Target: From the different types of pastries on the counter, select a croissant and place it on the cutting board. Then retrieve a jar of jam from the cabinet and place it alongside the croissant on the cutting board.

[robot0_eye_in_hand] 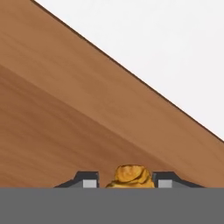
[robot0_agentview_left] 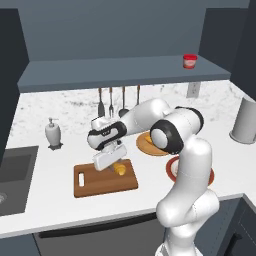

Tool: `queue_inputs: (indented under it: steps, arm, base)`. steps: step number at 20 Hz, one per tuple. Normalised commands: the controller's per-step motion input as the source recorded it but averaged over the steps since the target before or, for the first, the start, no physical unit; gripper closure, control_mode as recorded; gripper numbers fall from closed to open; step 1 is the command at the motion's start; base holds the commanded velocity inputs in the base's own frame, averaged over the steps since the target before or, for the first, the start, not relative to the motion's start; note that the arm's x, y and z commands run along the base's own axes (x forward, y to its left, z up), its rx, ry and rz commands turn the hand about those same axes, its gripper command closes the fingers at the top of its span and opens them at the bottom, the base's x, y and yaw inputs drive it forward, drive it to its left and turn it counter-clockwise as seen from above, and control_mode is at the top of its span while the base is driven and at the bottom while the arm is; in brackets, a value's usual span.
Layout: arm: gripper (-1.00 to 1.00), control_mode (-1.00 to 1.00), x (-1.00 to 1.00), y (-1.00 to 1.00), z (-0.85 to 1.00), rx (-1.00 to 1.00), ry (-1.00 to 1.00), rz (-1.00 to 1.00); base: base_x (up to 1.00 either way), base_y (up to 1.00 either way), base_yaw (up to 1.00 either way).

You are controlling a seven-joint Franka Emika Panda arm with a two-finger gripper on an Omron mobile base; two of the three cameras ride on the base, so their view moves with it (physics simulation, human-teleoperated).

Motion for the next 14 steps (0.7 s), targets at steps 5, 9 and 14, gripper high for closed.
queue_inputs:
  steps: [5,9,14]
  arm:
    - [-1.00,-1.00,-0.47,0.10,-0.73,0.00,0.00,0.01]
    - [-1.00,-1.00,-0.49,0.00,-0.46,0.00,0.00,0.01]
    - [-1.00,-1.00,-0.39,0.00,-0.21,0.00,-0.02,0.02]
  base:
    - [0.00,0.00,0.00]
    - [0.00,0.00,0.00]
    - [0.00,0.00,0.00]
